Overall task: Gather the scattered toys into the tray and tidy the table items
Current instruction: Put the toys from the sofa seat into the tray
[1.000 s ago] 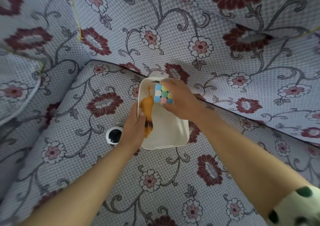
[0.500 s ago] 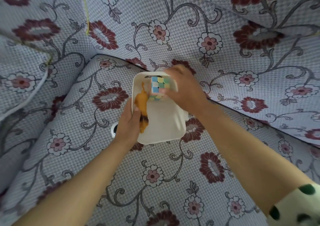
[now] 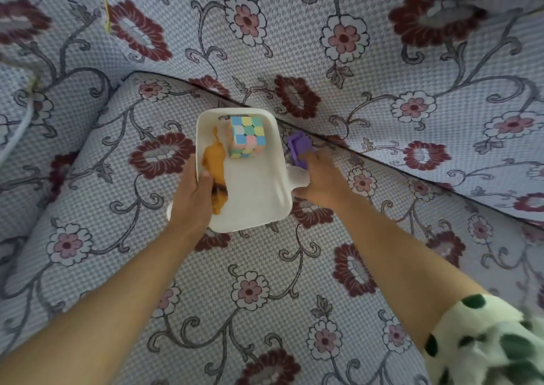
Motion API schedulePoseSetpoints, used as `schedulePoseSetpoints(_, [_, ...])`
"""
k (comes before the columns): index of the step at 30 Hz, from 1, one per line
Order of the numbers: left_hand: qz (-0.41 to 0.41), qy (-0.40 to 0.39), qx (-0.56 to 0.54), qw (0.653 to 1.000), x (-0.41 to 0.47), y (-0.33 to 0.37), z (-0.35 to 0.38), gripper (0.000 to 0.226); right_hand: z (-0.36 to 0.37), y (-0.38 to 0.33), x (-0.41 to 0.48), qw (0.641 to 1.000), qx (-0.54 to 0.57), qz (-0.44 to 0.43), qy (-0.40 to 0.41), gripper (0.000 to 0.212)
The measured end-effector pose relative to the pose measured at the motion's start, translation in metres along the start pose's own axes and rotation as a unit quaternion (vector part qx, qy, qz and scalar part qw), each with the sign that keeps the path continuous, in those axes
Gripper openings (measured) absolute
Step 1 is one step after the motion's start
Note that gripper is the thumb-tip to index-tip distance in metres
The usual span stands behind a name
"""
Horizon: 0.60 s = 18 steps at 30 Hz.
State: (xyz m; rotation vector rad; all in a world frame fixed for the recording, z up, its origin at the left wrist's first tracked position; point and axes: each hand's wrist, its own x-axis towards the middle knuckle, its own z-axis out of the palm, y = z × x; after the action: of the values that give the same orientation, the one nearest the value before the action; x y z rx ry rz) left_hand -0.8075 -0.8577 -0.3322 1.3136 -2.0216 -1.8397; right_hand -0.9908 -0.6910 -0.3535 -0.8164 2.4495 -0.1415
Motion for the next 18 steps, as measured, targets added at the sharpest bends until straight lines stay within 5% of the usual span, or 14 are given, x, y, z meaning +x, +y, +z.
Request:
schedulePoseSetpoints(9, [-0.005,0.0,-0.003,1.0,-0.004,-0.005,0.003,0.041,0.026,0.003,0.0,1.0,-0.006,0.004,0.03,0.057])
schedulePoseSetpoints(18, [0.004,-0.003,-0.004,1.0,-0.013,0.012,0.004,0.037,-0.056,-0.003,-0.017,0.94,0.295,0.065,0.157,0.043])
